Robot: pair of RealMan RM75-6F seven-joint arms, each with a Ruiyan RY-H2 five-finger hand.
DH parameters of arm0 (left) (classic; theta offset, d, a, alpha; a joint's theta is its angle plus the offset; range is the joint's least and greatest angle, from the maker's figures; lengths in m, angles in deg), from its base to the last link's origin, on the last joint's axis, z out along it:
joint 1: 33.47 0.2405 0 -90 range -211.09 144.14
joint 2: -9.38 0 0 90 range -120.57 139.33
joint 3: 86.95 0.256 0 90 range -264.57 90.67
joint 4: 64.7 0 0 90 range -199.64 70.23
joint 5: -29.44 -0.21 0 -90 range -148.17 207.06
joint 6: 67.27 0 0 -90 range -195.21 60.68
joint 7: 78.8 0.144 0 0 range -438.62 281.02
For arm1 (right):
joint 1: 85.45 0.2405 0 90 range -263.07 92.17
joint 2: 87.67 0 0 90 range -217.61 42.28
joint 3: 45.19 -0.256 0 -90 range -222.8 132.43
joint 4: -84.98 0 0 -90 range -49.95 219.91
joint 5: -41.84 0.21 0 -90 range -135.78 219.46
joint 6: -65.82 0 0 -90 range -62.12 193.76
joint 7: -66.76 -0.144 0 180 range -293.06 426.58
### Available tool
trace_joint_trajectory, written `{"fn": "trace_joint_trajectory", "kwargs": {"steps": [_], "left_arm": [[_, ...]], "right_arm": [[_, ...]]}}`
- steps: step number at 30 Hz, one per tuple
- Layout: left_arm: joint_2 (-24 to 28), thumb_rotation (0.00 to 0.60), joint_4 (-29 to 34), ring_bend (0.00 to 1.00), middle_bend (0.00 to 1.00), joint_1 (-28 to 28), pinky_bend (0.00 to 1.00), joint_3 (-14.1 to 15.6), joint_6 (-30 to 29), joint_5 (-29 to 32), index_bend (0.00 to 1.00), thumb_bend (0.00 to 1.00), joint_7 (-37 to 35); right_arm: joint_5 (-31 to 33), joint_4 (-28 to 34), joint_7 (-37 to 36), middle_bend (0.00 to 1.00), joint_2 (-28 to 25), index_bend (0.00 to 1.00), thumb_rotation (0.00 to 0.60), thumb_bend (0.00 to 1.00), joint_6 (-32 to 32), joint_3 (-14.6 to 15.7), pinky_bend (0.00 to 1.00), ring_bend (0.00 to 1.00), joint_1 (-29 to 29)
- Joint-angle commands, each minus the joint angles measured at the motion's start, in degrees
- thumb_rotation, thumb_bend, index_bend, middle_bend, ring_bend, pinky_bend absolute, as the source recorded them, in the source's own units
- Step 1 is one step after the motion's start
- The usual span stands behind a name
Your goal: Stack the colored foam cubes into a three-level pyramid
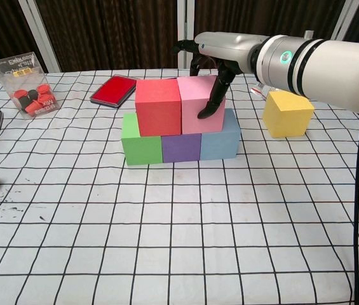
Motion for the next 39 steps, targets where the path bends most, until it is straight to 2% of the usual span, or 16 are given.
{"fn": "trace_joint_trajectory", "kwargs": {"steps": [1, 7, 12, 24, 39], "left_arm": [[0.0, 0.600, 0.0, 0.00, 0.12, 0.0, 0.06, 0.0, 0.1, 0.1, 0.06, 0.00, 0.0], [-0.1, 0.600, -0.1, 0.00, 0.12, 0.0, 0.06, -0.1, 0.1, 0.2, 0.06, 0.00, -0.2], [-0.1, 0.600, 0.0, 0.00, 0.12, 0.1, 0.06, -0.1, 0.0, 0.3, 0.06, 0.00, -0.2], [0.1, 0.600, 0.3, 0.00, 0.12, 0.2, 0.06, -0.3, -0.3, 0.3, 0.06, 0.00, -0.9], [0.2, 0.600, -0.4, 0.00, 0.12, 0.3, 0.06, -0.3, -0.1, 0.5, 0.06, 0.00, -2.2]], "right_arm": [[0.2, 0.1, -0.2, 0.34, -0.3, 0.00, 0.600, 0.00, -0.4, 0.0, 0.00, 0.08, 0.0], [0.4, 0.6, -0.8, 0.20, -0.9, 0.00, 0.600, 0.00, -1.0, -0.1, 0.00, 0.01, 0.0], [-0.1, 1.5, -2.2, 0.15, -1.6, 0.00, 0.600, 0.00, -1.0, -0.6, 0.00, 0.00, -0.4], [-0.7, 6.3, -8.5, 0.17, -4.9, 0.00, 0.600, 0.00, -2.9, -4.2, 0.00, 0.00, -0.4], [2.4, 1.8, -7.0, 0.26, -0.5, 0.00, 0.600, 0.00, -3.7, -3.6, 0.00, 0.00, 3.4]]}}
